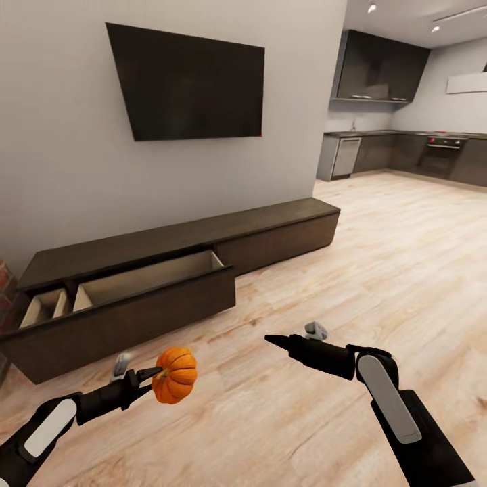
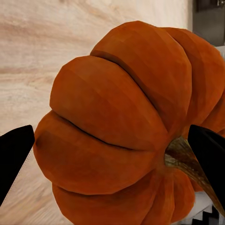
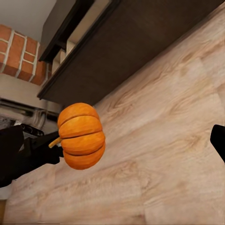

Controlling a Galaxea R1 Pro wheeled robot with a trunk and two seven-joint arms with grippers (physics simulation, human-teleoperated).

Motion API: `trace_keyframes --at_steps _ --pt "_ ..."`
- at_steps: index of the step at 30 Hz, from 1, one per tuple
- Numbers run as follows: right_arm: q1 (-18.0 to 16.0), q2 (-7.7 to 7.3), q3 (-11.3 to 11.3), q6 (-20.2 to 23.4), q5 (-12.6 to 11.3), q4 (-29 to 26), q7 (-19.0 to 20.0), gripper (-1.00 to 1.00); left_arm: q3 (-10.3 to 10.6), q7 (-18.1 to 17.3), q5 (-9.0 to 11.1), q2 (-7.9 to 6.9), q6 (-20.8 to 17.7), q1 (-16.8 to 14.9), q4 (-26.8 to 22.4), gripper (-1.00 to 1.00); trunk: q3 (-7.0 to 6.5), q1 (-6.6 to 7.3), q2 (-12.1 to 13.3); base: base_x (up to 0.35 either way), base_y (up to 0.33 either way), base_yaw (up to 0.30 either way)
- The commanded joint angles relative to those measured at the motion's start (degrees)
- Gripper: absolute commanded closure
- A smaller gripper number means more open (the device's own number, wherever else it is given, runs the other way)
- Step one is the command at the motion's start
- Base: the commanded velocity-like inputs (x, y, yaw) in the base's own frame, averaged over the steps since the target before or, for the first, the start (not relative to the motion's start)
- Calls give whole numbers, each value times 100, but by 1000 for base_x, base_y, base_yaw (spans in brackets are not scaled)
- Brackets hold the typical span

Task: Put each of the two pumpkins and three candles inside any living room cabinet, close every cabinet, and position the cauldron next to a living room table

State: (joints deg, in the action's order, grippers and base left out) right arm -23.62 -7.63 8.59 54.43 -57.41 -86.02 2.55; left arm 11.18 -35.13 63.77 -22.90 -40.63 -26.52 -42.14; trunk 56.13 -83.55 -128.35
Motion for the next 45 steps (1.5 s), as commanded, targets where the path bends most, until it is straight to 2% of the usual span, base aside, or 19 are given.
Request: trace_keyframes --at_steps 1,8,15,38,45 --pt "-2 -3 -2 15 28 -3 27 -100 15 -1 88 -6 -42 -9 2 100 5 1 -2 0 0 275" --pt "-2 -2 8 15 29 -2 27 -100 15 -3 94 -11 -42 -10 4 100 5 1 -2 0 0 275" --pt "-2 -2 12 15 35 6 27 -100 19 -3 230 -16 -42 -7 12 100 5 1 -2 0 0 275" --pt "-2 -20 14 15 37 7 27 -100 12 5 241 -54 -37 -3 92 100 5 1 -2 0 0 275" --pt "-2 -24 13 15 37 7 27 -100 -228 13 233 -54 -33 -3 220 100 5 1 -2 0 0 275"
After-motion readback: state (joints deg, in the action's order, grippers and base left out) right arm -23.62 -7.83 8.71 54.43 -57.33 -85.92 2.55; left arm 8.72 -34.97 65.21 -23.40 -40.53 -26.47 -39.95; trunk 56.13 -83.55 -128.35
